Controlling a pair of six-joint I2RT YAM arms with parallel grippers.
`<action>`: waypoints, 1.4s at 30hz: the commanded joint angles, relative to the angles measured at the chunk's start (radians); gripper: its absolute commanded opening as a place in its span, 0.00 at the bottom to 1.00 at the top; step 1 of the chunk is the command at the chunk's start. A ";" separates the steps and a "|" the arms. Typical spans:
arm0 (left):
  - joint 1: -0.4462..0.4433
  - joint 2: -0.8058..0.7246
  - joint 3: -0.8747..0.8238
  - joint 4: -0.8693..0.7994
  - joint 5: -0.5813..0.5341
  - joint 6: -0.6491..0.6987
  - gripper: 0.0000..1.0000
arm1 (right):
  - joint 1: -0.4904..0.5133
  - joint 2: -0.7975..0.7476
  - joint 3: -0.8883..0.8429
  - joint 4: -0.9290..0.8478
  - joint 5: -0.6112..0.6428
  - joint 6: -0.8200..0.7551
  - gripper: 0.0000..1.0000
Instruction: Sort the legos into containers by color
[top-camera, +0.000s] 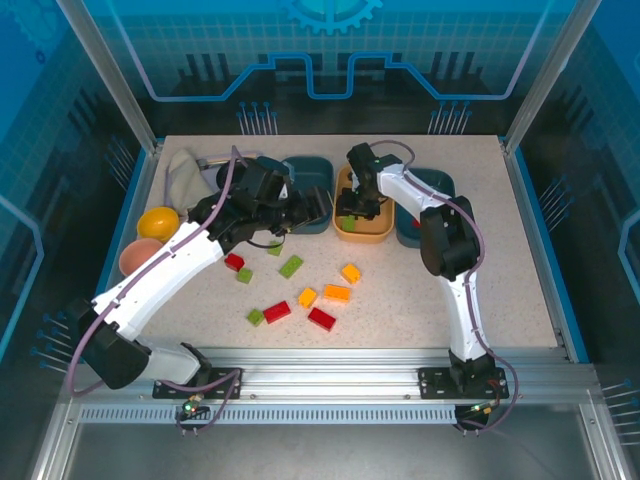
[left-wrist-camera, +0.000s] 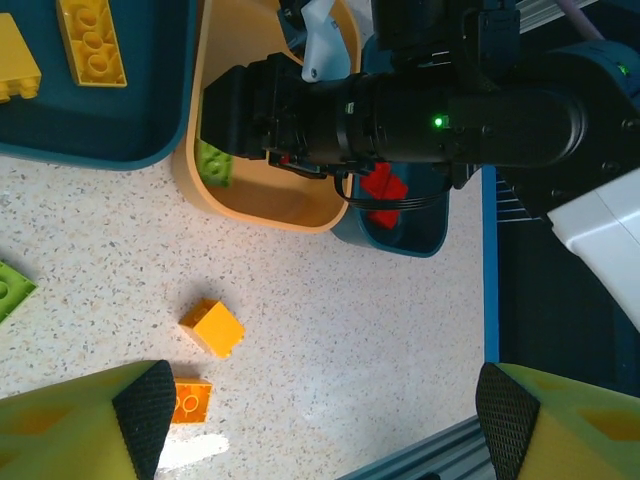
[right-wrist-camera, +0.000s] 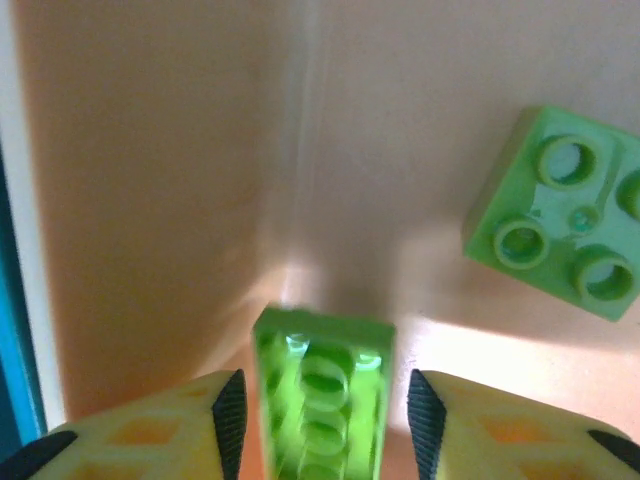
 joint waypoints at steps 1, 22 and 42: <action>-0.007 -0.005 0.042 -0.063 -0.060 0.029 0.82 | -0.015 -0.004 0.061 -0.060 -0.024 -0.019 0.62; 0.301 -0.251 -0.173 -0.477 -0.096 -0.036 0.82 | 0.309 -1.031 -0.868 0.551 0.144 -0.077 0.71; 0.207 -0.365 -0.438 -0.369 0.002 -0.262 0.80 | 0.723 -0.813 -0.937 0.204 0.253 -0.132 0.84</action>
